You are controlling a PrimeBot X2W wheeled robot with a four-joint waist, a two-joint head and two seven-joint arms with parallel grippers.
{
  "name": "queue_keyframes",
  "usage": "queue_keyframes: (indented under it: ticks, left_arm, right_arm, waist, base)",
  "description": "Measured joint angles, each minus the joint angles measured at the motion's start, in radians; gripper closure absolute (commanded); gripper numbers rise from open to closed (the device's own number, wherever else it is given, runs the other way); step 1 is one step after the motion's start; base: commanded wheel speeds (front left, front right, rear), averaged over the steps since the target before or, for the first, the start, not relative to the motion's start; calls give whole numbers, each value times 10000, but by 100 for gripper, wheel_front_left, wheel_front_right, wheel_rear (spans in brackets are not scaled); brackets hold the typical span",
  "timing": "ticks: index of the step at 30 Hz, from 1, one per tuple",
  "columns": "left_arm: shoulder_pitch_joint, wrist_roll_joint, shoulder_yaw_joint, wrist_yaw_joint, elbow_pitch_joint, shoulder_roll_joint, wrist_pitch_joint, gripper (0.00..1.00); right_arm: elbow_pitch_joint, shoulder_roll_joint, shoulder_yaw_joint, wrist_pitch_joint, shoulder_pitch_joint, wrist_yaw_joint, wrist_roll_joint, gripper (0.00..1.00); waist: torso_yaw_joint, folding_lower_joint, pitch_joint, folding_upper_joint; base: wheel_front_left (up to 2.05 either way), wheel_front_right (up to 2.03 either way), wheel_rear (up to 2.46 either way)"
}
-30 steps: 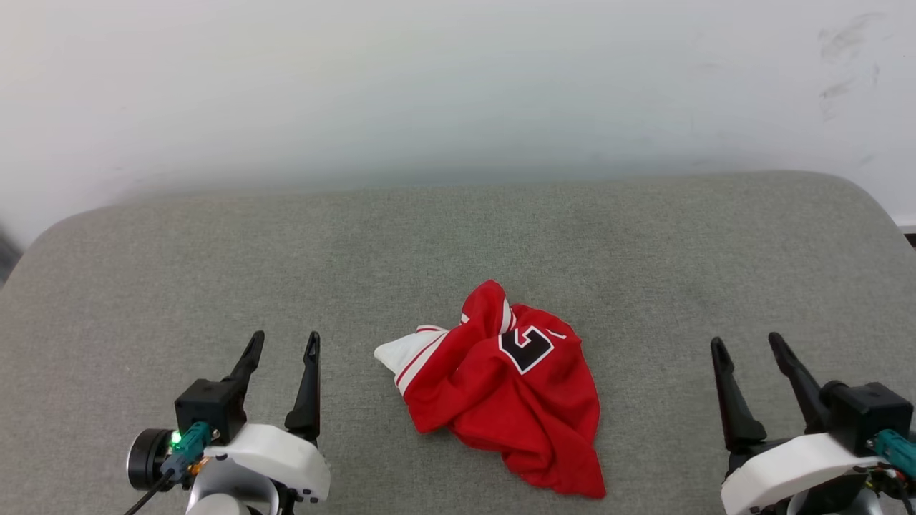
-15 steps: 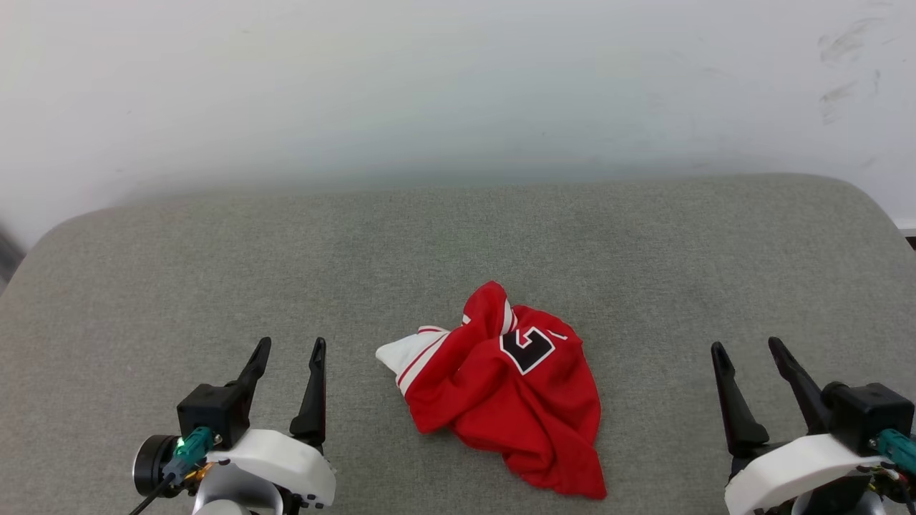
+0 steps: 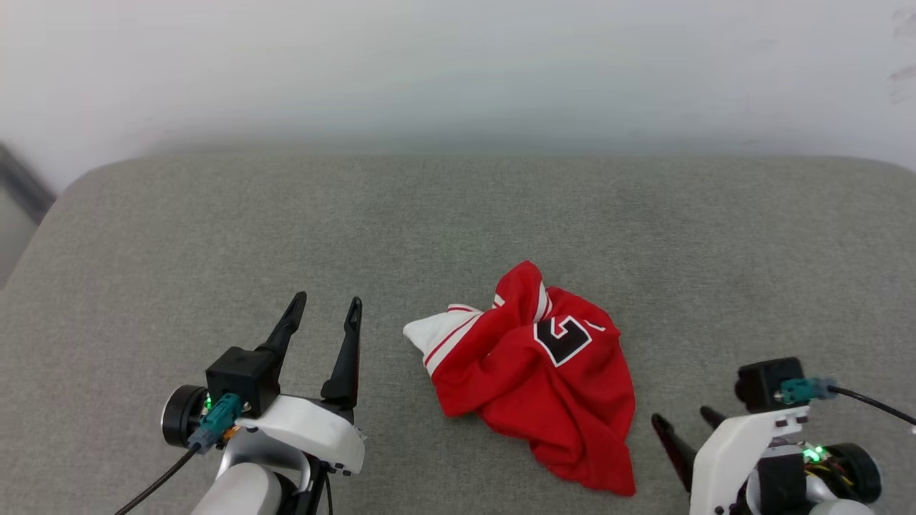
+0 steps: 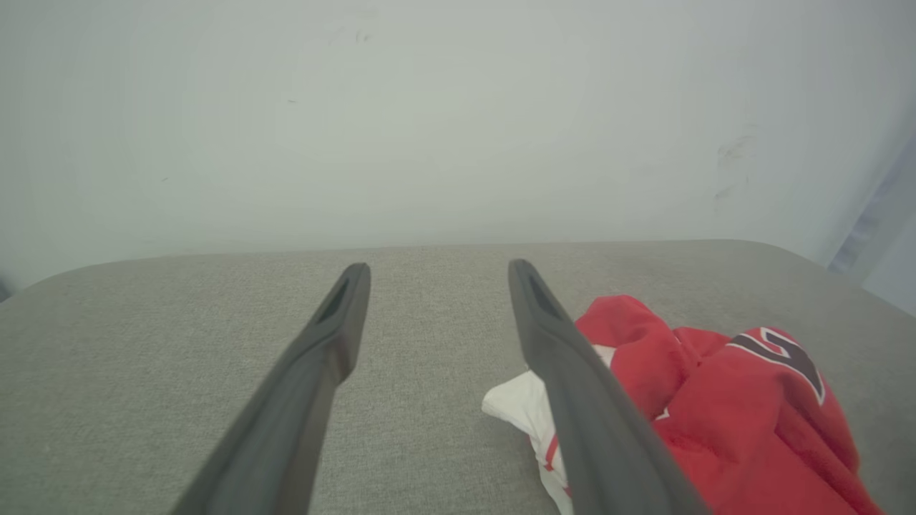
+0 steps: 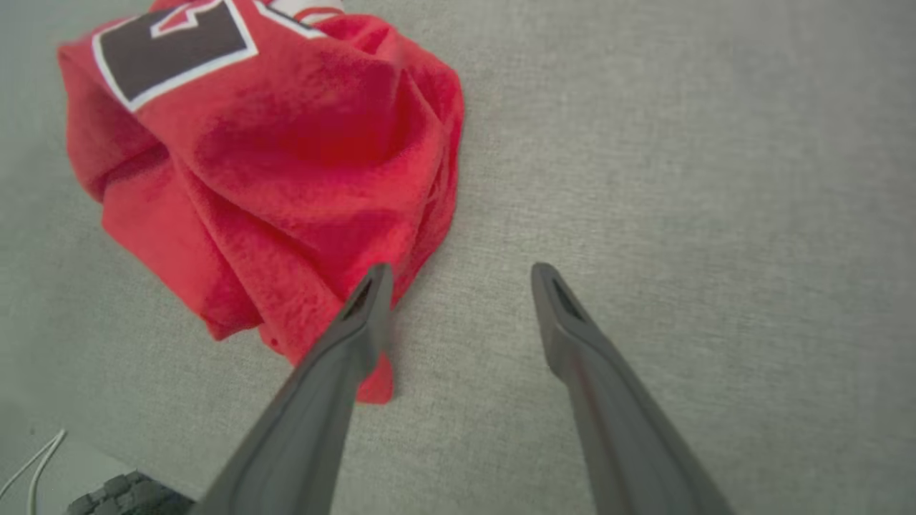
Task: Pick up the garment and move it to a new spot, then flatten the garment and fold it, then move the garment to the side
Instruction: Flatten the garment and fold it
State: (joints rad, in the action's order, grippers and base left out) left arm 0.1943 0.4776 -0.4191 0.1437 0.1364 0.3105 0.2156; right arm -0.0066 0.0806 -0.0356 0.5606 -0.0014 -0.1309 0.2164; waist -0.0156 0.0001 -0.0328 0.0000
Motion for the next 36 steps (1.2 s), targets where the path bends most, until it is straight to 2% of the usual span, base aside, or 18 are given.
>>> queue_keyframes:
  ticks: [5, 12, 13, 14, 15, 16, 21, 26, 30, 36]
  left_arm:
    - [225, -65, -54, -27, 86, -125, 98, 0]
    - [396, -54, -38, -119, 257, -255, 249, 0]
    - [420, -52, -35, -123, 284, -263, 253, 0]
    - [440, -52, -35, -128, 305, -276, 259, 0]
    - [449, -52, -33, -128, 328, -284, 270, 0]
    - [453, -52, -31, -128, 345, -293, 286, 0]
    - [417, 4, 10, -121, 464, -316, 341, 0]
    - [358, 19, 12, -117, 479, -341, 355, 0]
    - [361, 19, 29, -115, 426, -337, 359, 0]
    - [563, 13, 2, -130, 318, -305, 357, 0]
  right_arm:
    - [301, 196, -955, 1300, -107, 0, 619, 0]
    - [1611, 391, -1749, 1450, -489, 0, 1185, 0]
    - [1758, 408, -1772, 1444, -570, -2, 1235, 12]
    - [1854, 408, -1774, 1429, -629, 0, 1338, 64]
    - [1904, 422, -1814, 1358, -678, 2, 1367, 95]
    - [1914, 428, -1835, 1264, -722, 2, 1415, 100]
    - [1327, 606, -1837, 564, -1019, 0, 1430, 100]
    - [341, 759, -1294, -219, -1520, 0, 1022, 100]
    - [71, 936, -426, -694, -2388, -2, 698, 100]
    - [909, 1369, 1457, -1124, -3692, -4, 368, 100]
  waist:
    - [-376, 0, -391, 1]
    - [-831, 0, -782, 1]
    - [-885, 0, -811, 0]
    - [-929, 0, -829, 0]
    - [-961, 0, -840, 1]
    - [-980, 0, -845, 0]
    - [-910, 0, -734, 0]
    - [-703, -1, -618, 0]
    - [-554, -1, -679, 0]
    - [-516, 0, -1105, 0]
  base:
    - [0, 0, 0]
    - [0, 0, 0]
    - [0, 0, 0]
    - [0, 0, 0]
    - [0, 0, 0]
    - [0, 0, 0]
    - [0, 0, 0]
    - [0, 0, 0]
    - [0, 0, 0]
    - [0, 0, 0]
